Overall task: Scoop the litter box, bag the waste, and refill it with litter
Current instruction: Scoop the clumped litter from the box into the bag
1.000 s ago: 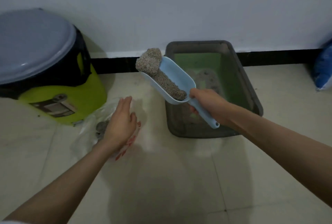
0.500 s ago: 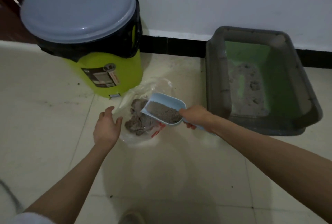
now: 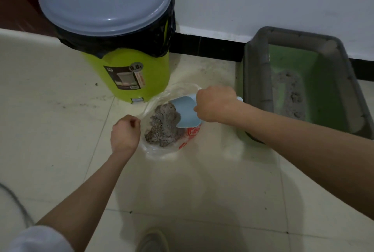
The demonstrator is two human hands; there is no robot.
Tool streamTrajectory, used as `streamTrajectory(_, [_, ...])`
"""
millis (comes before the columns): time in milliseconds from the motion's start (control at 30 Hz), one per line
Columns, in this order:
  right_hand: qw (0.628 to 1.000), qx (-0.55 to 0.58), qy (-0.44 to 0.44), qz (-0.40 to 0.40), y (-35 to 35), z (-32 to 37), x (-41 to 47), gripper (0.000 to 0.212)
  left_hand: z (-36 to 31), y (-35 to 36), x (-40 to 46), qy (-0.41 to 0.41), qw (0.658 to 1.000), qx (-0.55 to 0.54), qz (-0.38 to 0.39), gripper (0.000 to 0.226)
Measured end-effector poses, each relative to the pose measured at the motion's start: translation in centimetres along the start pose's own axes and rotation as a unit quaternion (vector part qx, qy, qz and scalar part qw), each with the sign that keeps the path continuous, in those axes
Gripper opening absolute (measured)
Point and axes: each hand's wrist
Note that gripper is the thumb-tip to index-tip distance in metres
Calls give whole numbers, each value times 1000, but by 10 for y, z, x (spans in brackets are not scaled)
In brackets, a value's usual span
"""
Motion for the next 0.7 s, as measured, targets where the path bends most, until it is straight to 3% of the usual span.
streamTrajectory(133, [998,-60,-26,-24,-2,-3,-2,20,-2,-3,-3,38,999,22,-1,17])
streamTrajectory(300, [987,136,77,-29,4,-47,-14,29,-19,-10,-7,120,993,17,-8,14])
streamTrajectory(400, [935,325,136,-31,10,-93,-28,39,-49,-10,-13,204,979,-13,25,13])
streamTrajectory(500, [887,418,185,-69,13,-132,-50,39,-92,-1,-22,296,953,-10,63,19])
streamTrajectory(633, [770,570,253,-134,15,-177,-80,30,-154,22,-44,411,904,21,119,45])
streamTrajectory(700, [735,593,291,-156,23,-198,-91,31,-184,38,-53,447,881,51,148,51])
Point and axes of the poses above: each hand's wrist, its own x-axis towards the middle knuckle, its own y-axis out of the palm, z = x × y, and after that the axes turned 6 degrees about -z, right-handed
